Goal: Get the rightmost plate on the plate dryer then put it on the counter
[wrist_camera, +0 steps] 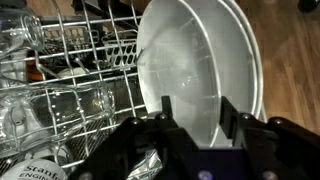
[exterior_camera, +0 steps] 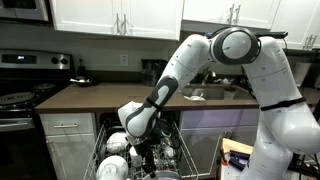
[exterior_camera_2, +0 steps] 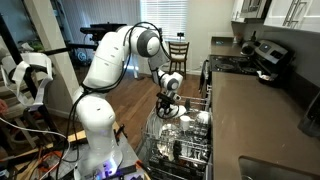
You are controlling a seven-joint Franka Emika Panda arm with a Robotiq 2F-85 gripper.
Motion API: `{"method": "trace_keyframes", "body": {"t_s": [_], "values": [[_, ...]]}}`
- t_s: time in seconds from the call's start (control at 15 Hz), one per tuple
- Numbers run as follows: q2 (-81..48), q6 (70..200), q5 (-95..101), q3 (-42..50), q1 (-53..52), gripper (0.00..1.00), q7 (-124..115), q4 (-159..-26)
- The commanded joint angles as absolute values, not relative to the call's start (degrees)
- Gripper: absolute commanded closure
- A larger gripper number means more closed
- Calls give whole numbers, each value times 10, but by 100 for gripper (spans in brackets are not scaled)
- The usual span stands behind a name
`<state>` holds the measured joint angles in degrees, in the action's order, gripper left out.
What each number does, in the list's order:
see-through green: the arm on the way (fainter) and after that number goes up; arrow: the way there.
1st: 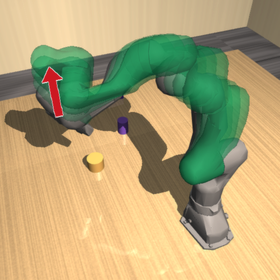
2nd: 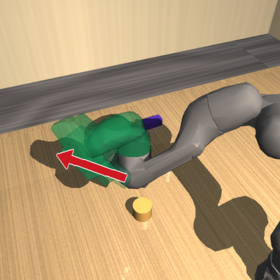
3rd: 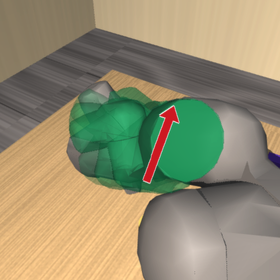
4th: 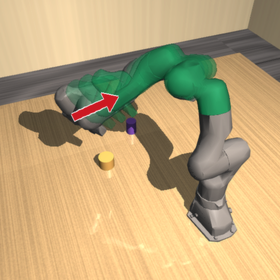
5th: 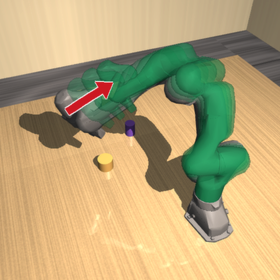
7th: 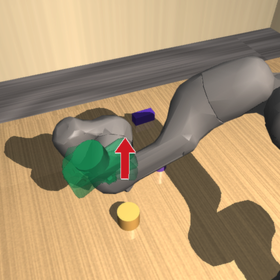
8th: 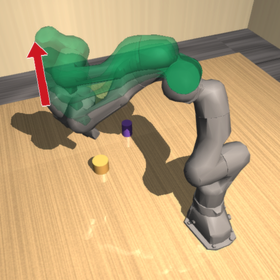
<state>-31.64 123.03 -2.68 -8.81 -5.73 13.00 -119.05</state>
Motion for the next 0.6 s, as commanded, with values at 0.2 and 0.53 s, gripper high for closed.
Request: {"method": "trace_keyframes", "body": {"t_s": [0.2, 0.53], "values": [[-324, 1195, -12, -84, -66, 98, 115, -1170], [-313, 1211, -31, -97, -51, 99, 154, -1183]]}}
